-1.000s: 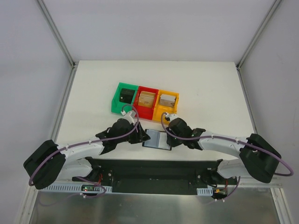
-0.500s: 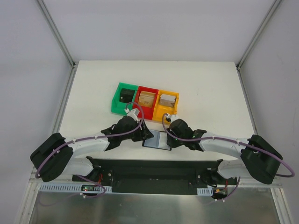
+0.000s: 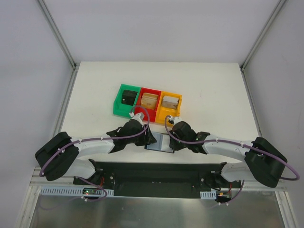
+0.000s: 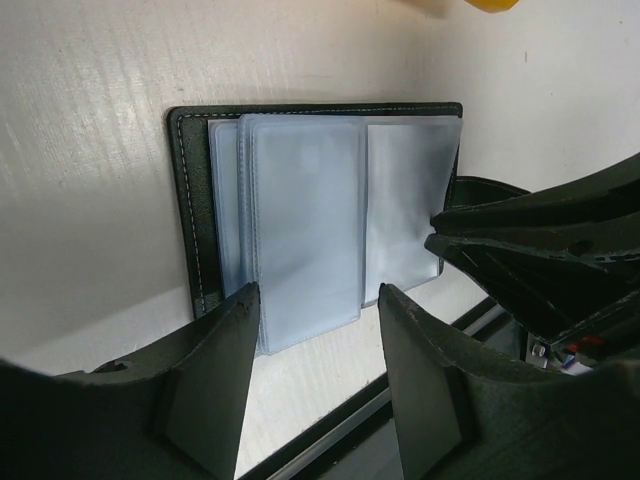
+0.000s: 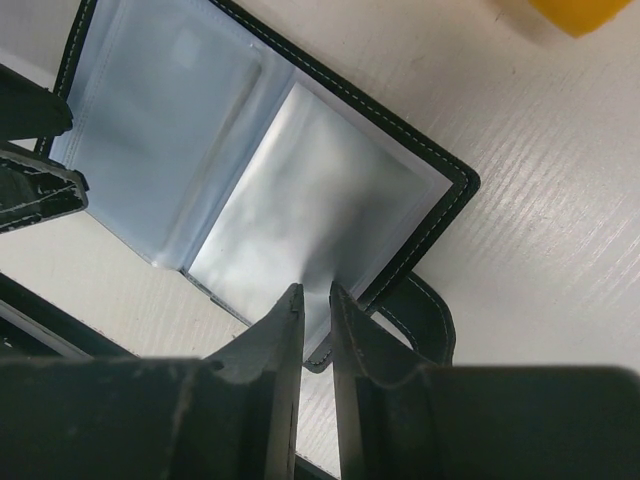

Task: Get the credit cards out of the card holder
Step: Remove the credit card from the card holder.

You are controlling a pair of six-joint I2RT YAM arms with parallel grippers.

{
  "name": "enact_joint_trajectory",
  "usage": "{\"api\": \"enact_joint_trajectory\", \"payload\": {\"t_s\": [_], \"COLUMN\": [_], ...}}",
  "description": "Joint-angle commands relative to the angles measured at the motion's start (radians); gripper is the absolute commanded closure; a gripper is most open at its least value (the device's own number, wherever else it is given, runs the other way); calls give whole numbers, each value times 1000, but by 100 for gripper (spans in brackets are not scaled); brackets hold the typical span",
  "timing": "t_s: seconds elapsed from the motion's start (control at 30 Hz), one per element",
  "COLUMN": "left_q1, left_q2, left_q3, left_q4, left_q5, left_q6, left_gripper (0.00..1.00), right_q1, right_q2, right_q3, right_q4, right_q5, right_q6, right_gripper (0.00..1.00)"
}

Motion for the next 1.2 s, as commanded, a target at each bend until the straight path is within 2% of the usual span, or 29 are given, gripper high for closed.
{"api": "enact_joint_trajectory", "payload": {"t_s": [0.0, 0.4, 0.8, 1.0, 1.17], "left_q1": [-10, -43, -66, -68, -70], "left_q2": [4, 100, 111, 111, 103], "left_q3": [24, 78, 81, 63, 58], "left_q4": [-14, 27, 125, 118, 111], "left_q5": [-40, 45, 109, 75, 66], "left_q6": [18, 36, 61, 52, 56], "left_gripper": [50, 50, 51, 53, 54], "right_q1": [-4, -3, -4, -4, -4], "right_q2": [-7, 13, 16, -19, -79], "right_q3": [-13, -5, -3, 6, 18], "right_q4": [-12, -12, -14, -51, -94], "right_q5": [15, 12, 13, 35, 65], "right_q6": [8, 10, 19, 18, 13], "right_gripper": [80, 79, 78, 73, 64]}}
